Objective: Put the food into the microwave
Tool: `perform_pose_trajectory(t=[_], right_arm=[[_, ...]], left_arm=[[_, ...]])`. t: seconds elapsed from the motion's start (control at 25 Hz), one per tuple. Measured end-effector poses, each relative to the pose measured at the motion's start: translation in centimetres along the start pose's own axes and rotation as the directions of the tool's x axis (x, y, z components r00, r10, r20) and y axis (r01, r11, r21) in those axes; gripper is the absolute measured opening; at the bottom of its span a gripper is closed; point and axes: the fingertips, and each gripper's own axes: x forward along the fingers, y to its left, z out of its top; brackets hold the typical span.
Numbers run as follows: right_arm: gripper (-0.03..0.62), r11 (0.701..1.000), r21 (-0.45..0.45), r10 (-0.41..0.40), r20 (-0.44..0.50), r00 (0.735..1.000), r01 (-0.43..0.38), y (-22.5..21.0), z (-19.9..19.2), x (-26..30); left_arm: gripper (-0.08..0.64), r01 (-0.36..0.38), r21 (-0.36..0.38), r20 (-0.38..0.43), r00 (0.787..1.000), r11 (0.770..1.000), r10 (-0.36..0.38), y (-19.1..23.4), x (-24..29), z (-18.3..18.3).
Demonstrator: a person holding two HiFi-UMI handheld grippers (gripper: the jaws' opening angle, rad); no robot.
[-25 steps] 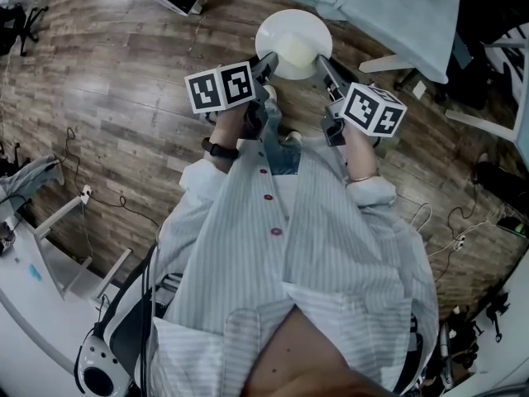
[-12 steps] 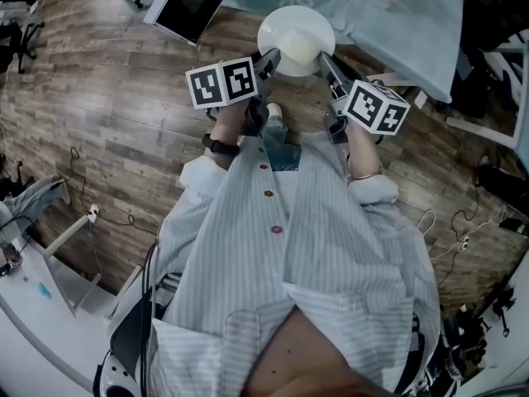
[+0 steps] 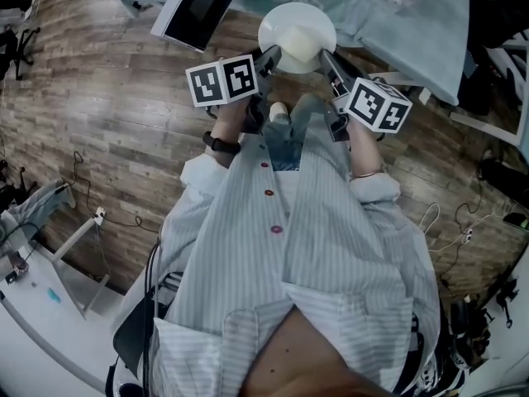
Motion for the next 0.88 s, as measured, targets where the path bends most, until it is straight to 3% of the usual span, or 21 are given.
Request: perform_pose_trajectory(t=[0.4,0.88], right_arm=[[0.074,0.999,0.033,-0.027,-0.028,0.999,0.027,-2.0,2.1,2.7],[0.074,0.999,0.049,-0.019,-0.042,0.999,0.021,-5.2,7.7,6.6]], left_arm=[[0.095,0.001,-0.021,-0.023,1.0,1.0,-0.002,1.1,3.0,2.5],[0.095,-0.019,-0.024,-0.032,0.999,1.0,0.019,1.0,8.0,8.0]])
